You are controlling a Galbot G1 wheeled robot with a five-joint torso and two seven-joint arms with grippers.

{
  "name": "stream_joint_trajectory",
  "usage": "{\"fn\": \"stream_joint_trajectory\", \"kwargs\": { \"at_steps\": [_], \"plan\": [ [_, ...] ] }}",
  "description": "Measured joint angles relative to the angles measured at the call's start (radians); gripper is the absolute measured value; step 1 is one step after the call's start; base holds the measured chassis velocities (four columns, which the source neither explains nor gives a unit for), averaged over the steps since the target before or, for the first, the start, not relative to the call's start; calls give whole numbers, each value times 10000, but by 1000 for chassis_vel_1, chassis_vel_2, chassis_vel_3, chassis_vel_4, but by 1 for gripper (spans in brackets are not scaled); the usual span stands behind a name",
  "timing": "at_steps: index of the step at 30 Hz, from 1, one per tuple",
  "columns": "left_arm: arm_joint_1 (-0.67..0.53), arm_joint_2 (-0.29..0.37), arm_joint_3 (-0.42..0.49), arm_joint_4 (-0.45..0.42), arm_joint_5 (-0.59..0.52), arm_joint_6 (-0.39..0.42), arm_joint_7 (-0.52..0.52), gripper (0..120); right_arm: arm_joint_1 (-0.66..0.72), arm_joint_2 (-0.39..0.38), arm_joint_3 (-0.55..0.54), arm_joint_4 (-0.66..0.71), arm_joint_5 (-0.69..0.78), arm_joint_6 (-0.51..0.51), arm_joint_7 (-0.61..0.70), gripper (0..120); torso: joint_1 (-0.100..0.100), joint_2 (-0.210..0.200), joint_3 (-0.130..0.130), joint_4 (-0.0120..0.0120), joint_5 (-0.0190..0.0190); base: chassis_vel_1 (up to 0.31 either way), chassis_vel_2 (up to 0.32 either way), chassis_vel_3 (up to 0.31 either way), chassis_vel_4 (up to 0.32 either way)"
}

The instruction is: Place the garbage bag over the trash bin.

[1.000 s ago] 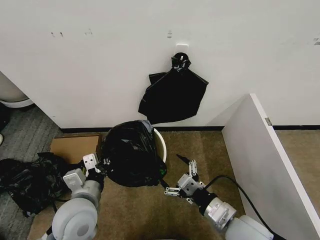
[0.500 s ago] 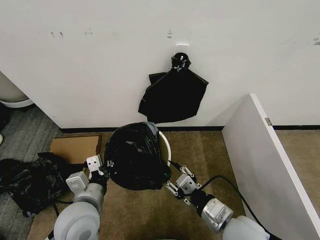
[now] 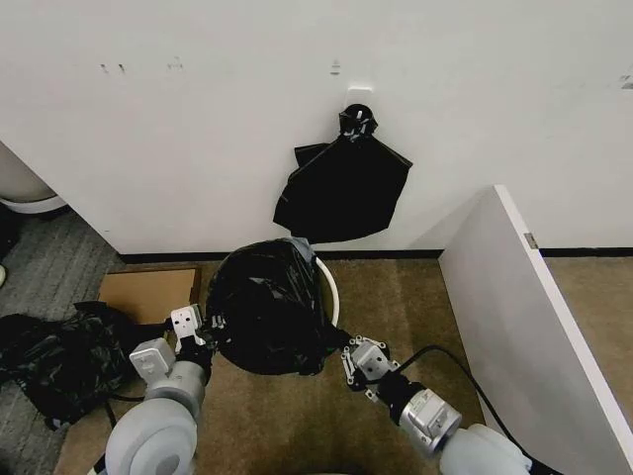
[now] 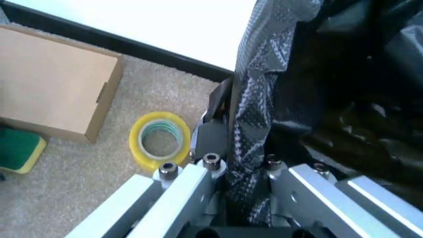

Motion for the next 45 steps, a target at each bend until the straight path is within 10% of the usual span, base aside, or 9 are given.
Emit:
{"fn": "stream_joint_trajectory", "kwargs": {
  "at_steps": [35, 45],
  "plan": [
    [-23, 41, -99, -470, -996, -386, 549, 0, 8, 1158, 176, -2093, 1365, -71, 1074, 0, 0, 0, 0, 0, 1, 0, 0, 0, 0],
    [-259, -126, -260, 97, -1406, -493, 42, 0, -756, 766, 433, -1234, 749, 1, 1639, 39, 0, 0, 0, -1, 0, 0, 0, 0, 0]
  ]
}}
